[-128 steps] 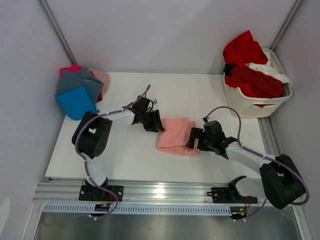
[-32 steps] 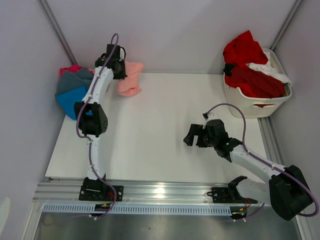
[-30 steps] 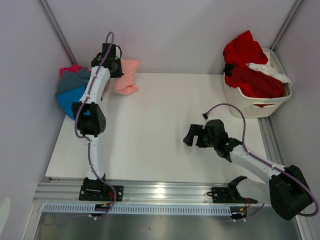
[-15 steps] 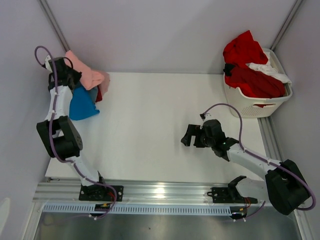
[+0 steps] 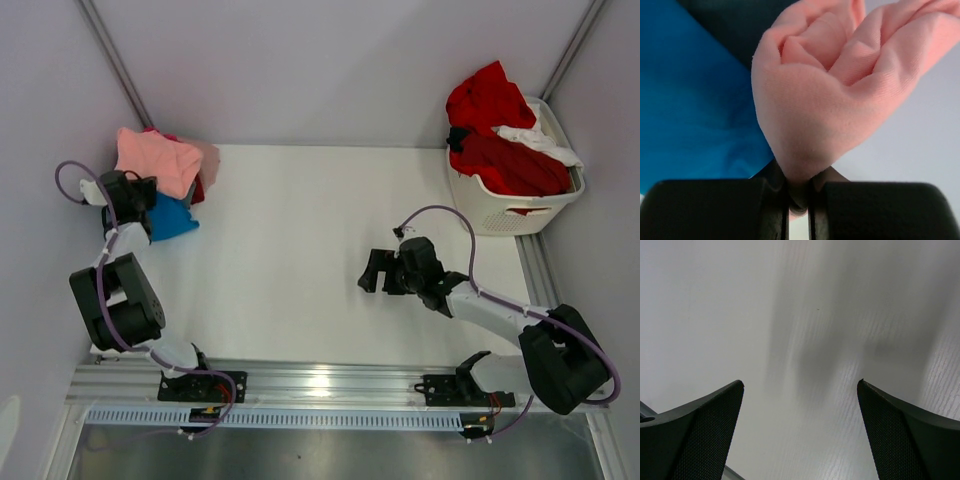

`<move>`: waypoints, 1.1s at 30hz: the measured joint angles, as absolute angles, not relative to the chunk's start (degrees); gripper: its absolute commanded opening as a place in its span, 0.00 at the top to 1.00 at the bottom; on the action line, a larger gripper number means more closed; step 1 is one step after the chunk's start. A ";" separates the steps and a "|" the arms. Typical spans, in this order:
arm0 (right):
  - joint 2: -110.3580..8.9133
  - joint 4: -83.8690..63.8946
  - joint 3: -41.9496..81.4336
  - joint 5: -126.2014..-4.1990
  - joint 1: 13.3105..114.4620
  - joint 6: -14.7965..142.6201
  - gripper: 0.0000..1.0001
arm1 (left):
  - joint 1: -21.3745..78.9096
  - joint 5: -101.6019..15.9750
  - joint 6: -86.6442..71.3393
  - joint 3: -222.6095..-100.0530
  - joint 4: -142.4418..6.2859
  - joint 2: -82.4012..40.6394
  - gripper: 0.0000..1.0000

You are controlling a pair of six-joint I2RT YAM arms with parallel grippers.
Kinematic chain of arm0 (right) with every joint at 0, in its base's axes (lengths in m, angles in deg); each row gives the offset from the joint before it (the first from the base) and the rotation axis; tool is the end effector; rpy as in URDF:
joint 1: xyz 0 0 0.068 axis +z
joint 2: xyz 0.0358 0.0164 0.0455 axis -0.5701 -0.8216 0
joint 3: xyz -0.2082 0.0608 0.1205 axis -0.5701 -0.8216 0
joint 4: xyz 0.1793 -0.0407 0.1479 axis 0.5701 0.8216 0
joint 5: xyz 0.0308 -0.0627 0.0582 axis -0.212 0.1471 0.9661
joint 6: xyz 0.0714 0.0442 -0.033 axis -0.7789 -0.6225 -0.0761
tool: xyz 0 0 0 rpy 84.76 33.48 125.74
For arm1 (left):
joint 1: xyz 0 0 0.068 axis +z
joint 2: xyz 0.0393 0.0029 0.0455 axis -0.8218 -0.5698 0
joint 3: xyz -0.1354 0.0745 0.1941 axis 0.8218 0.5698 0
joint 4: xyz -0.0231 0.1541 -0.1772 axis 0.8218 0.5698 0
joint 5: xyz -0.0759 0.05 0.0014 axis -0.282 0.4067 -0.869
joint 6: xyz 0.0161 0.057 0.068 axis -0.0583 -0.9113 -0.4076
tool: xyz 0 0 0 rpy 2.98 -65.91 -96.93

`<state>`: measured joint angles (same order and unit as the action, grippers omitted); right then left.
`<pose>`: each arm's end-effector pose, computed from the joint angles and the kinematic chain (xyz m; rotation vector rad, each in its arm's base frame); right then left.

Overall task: Fold and stack the t-shirts
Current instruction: Put the neatly folded tshirt into the corner of the board with the left arm

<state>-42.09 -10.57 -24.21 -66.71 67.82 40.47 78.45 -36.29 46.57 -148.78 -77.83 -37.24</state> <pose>0.2207 0.1538 0.1434 -0.1165 2.3741 0.6798 0.3580 0.1507 0.2333 -1.3594 1.4131 -0.5238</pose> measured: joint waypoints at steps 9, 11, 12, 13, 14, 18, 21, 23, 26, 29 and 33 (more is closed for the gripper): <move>-43.27 -10.59 -23.84 -66.32 67.93 40.73 0.01 | 81.44 -38.80 50.39 -143.44 -82.82 -36.30 0.72; -43.27 -10.59 -23.60 -66.36 67.93 40.75 0.01 | 82.29 -41.47 51.09 -143.44 -83.86 -37.04 0.66; -43.27 -10.57 -23.51 -66.38 67.93 40.75 0.01 | 82.93 -43.15 51.49 -143.47 -84.54 -37.77 0.64; -43.27 -10.57 -23.49 -66.43 67.93 40.77 0.01 | 83.60 -45.19 51.92 -143.51 -85.53 -38.75 0.59; -43.27 -10.51 -23.49 -66.54 67.93 40.77 0.01 | 84.28 -47.26 52.43 -143.62 -86.79 -40.10 0.57; -43.20 -10.29 -23.49 -67.13 67.93 40.86 0.00 | 85.92 -54.63 54.94 -143.84 -91.01 -45.61 0.25; -43.00 -10.09 -23.49 -67.67 67.93 41.01 0.00 | 86.10 -59.33 56.80 -143.84 -94.49 -48.08 0.18; -42.90 -10.05 -23.49 -67.93 67.93 41.19 0.01 | 86.05 -62.12 57.45 -143.55 -96.91 -48.24 0.16; -42.90 -10.03 -23.49 -68.09 67.93 41.41 0.01 | 86.05 -64.99 57.34 -143.23 -99.56 -47.58 0.13; -42.90 -10.05 -23.49 -68.11 67.93 41.82 0.01 | 86.05 -66.96 56.19 -141.45 -99.51 -43.78 0.12; -43.14 -10.09 -23.27 -68.59 67.93 41.95 0.01 | 85.09 -67.81 50.63 -140.14 -94.62 -34.55 0.12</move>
